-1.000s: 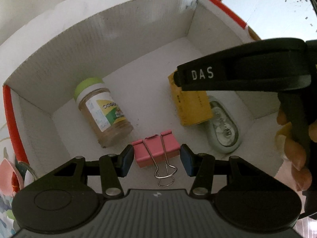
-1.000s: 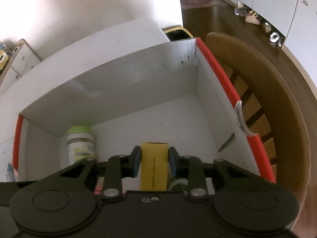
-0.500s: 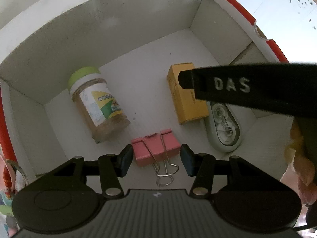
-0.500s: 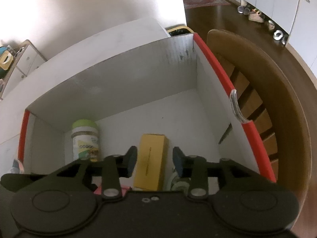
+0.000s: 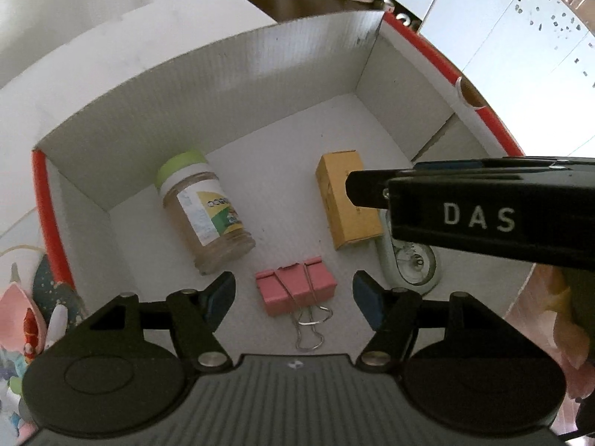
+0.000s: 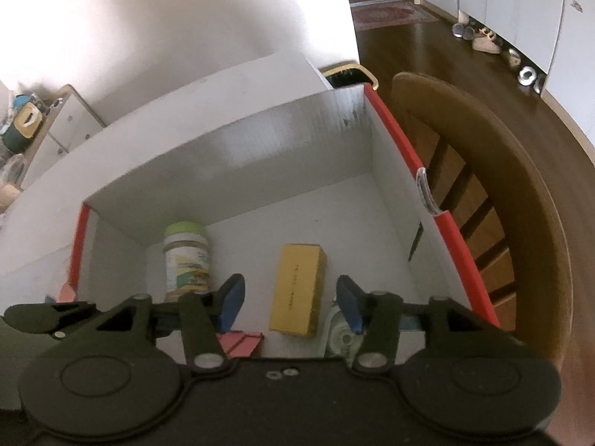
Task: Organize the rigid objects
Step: 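Withdraw both tools from the shoebox back toward the remaining pile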
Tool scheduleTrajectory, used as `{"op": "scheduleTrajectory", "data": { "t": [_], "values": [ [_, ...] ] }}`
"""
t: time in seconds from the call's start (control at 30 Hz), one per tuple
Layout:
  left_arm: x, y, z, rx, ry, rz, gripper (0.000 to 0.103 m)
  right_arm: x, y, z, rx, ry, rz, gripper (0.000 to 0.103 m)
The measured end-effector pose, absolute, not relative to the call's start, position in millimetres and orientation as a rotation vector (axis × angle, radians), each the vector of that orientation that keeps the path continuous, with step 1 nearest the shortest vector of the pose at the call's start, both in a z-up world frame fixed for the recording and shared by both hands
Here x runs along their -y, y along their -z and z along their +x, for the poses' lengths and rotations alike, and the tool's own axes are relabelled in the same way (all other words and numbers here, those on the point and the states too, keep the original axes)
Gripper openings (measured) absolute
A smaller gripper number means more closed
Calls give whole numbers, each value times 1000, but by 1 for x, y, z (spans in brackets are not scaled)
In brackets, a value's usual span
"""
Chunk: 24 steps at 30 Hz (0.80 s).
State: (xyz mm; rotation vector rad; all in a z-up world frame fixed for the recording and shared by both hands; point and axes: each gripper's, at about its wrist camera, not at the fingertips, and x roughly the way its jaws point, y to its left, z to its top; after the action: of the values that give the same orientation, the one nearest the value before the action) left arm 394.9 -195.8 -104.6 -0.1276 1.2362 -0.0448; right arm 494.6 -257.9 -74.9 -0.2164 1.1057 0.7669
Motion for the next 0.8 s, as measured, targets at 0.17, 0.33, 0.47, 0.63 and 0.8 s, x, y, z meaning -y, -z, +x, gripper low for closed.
{"op": "scheduleTrajectory", "data": {
  "t": [0.17, 0.33, 0.47, 0.63, 0.8],
  "values": [
    [194, 102, 381, -1201, 35, -135, 69, 266, 64, 486, -1086, -786, -201, 59],
    [196, 92, 370, -1154, 20, -130, 69, 272, 51, 472, -1049, -809, -199, 61],
    [192, 79, 356, -1117, 21, -133, 69, 277, 39, 461, -1015, -825, -201, 63],
    [189, 66, 338, -1078, 18, -132, 69, 284, 27, 446, -986, -847, -190, 66],
    [186, 61, 320, -1045, 20, -133, 69, 288, 19, 428, -960, -863, -184, 68]
  ]
}}
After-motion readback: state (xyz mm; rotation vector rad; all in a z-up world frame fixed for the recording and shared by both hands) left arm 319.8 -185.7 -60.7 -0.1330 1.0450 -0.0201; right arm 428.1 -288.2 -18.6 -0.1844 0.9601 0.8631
